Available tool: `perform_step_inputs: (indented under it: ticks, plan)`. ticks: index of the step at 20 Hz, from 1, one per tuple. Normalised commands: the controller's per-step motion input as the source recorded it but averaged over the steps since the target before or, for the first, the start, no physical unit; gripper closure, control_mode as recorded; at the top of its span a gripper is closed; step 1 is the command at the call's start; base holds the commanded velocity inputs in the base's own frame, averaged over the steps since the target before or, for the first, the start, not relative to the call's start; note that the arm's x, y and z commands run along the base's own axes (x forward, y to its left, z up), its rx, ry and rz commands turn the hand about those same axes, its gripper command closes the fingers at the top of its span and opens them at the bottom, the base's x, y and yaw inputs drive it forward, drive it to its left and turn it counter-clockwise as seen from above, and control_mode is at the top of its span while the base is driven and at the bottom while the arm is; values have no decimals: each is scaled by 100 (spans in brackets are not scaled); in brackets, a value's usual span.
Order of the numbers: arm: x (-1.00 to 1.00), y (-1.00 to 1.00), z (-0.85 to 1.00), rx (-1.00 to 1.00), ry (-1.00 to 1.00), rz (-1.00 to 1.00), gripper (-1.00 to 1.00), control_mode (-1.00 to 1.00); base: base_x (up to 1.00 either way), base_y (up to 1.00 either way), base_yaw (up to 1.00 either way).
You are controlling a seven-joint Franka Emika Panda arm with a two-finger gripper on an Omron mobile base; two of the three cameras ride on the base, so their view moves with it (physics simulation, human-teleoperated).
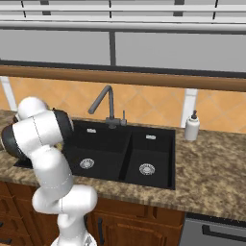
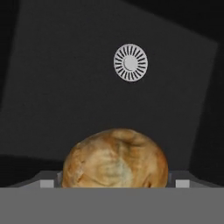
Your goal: Pick the onion from the sink and place it in the bowl. Then pick the bowl and place it in the microwave. Then close the microwave door and press the start button.
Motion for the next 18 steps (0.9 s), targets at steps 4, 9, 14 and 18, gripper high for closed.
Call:
perform_step_inputs:
  ticks: [4, 9, 14, 18]
  plan:
    - [-32, 51, 100, 29, 0, 12, 100, -100, 0, 0, 0]
    - [-26, 58, 93, 30, 0, 1, 100, -100, 0, 0, 0]
    - [-7, 47, 43, 37, 0, -5, 100, -100, 0, 0, 0]
    - [0, 53, 25, 34, 2, -3, 100, -100, 0, 0, 0]
